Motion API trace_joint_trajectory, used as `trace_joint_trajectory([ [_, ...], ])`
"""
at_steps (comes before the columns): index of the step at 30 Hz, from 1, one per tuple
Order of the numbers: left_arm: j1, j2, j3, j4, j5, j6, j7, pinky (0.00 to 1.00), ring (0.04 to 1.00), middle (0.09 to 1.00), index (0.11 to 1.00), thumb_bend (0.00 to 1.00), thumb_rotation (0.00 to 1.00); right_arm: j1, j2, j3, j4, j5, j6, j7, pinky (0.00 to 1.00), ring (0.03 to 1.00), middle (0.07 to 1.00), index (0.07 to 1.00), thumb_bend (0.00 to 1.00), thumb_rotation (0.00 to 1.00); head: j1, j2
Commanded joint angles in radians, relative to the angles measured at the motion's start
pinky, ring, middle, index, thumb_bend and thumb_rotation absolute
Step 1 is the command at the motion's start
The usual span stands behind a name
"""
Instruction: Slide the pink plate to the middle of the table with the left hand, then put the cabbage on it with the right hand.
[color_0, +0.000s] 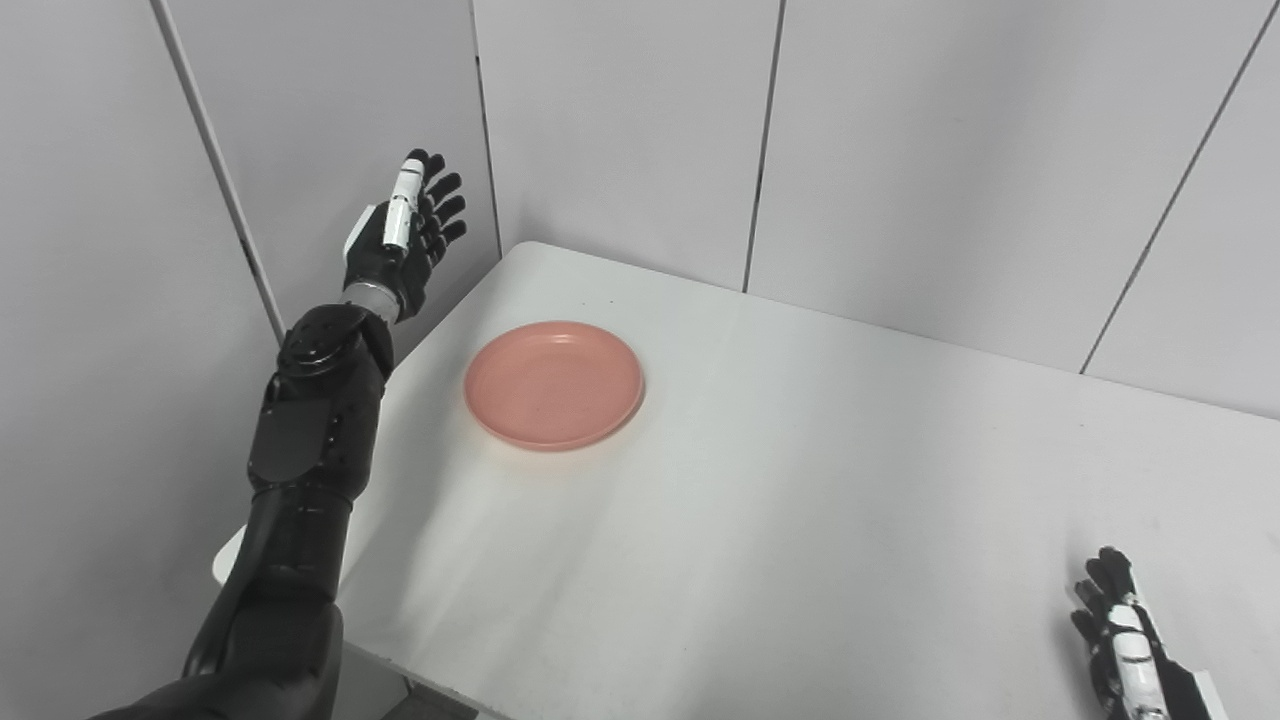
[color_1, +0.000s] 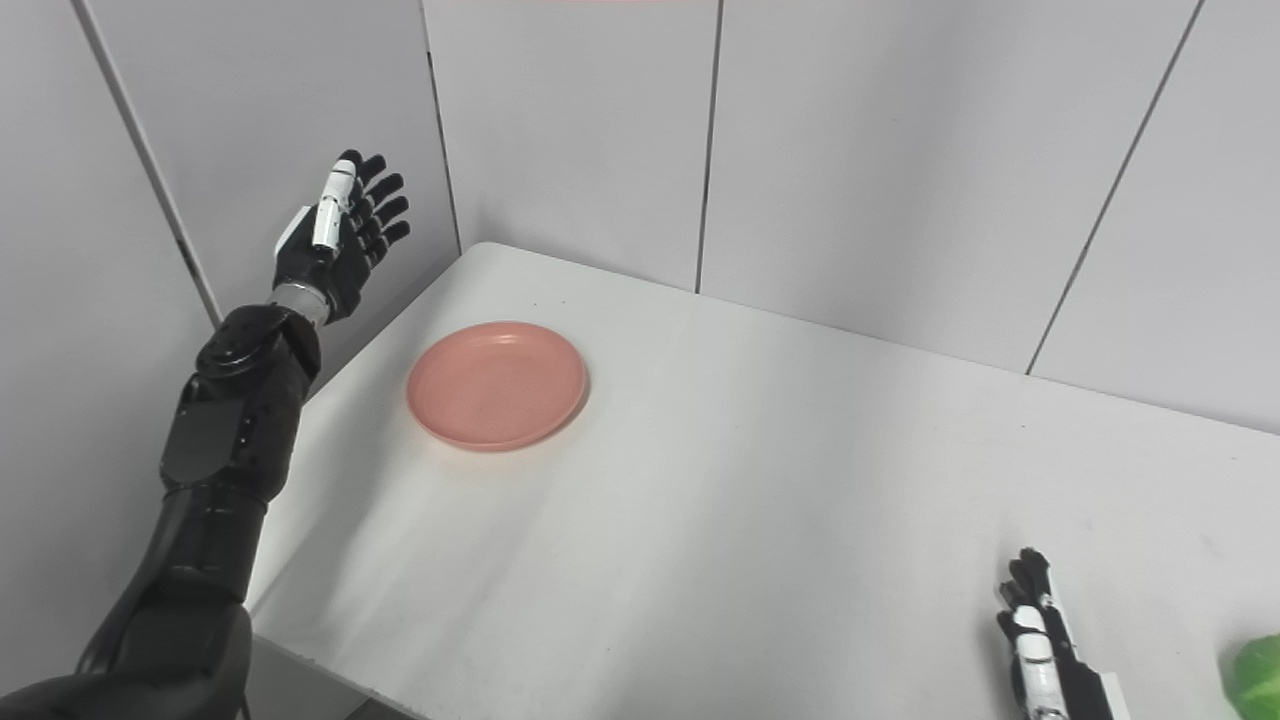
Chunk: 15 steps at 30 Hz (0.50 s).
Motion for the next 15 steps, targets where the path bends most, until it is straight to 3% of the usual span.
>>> trace_joint_trajectory([
  [1, -0.042, 0.02, 0.011, -0.004, -0.009, -0.034, 0.005, 0.96, 0.949, 0.947, 0.934, 0.39, 1.0, -0.012, 0.002, -0.002, -0.03, 0.003, 0.008, -0.001, 1.0, 1.0, 1.0, 1.0, 0.09, 1.0, -0.001, 0.004],
  [15, -0.028, -0.001, 0.012, 0.118, 0.004, -0.096, 0.002, 0.96, 0.943, 0.943, 0.931, 0.39, 1.0, -0.009, 0.004, -0.001, -0.035, 0.01, -0.002, 0.003, 1.0, 1.0, 1.0, 1.0, 0.08, 1.0, -0.007, 0.014],
])
